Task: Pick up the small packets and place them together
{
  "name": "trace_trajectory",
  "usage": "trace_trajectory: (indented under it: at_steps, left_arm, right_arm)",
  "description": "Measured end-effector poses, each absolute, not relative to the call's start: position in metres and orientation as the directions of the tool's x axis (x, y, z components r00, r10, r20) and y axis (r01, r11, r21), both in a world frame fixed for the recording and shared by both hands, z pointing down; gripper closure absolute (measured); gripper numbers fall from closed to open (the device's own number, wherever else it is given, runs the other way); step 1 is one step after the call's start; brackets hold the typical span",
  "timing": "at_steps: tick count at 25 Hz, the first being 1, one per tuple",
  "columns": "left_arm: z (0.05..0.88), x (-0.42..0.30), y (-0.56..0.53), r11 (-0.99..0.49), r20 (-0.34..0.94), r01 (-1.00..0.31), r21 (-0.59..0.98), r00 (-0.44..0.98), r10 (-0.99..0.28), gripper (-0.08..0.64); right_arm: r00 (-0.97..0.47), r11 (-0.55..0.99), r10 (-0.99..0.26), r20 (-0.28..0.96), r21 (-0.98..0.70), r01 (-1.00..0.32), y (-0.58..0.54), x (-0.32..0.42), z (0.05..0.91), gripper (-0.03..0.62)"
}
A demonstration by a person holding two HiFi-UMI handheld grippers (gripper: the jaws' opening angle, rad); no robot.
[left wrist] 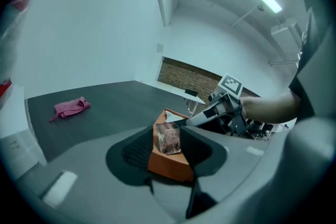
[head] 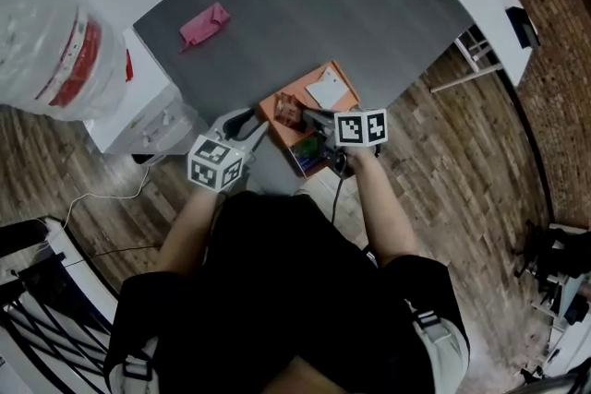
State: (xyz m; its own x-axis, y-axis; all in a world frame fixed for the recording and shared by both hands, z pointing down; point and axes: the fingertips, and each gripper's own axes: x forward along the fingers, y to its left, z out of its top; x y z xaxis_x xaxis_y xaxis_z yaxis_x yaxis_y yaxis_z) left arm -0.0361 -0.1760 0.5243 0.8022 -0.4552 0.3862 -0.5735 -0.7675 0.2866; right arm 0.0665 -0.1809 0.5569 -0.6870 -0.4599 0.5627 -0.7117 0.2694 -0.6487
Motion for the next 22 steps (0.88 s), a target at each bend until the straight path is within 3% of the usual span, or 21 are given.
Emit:
trace_trajectory:
  at_steps: [7, 15, 22]
  left_arm:
    - [0.532, -0.027, -0.174, -0.786, 0.409, -0.549, 0.284, 0.811, -0.418, 0.405]
    - [0.534, -0.02, -0.176, -0.801, 0.422, -0.528, 0.281, 0.818, -0.391, 0.405]
    - [0.526, -0.005, -0.181, -0.816, 0.375, -0.504, 0.283, 0.841, -0.39, 0.405]
  right_arm:
    - [-0.601, 0.222, -0.53, 0.598, -0.586, -0.779, -0.191, 0.072, 0.571, 0.584]
    - [-0.546, 0.275, -0.554, 0.629, -0.481, -0.833, -0.194, 0.073, 0.574, 0.42]
    - [-0.491, 0.341, -0.616, 0.616, -0.354, -0.871, -0.193, 0.093, 0.551, 0.403]
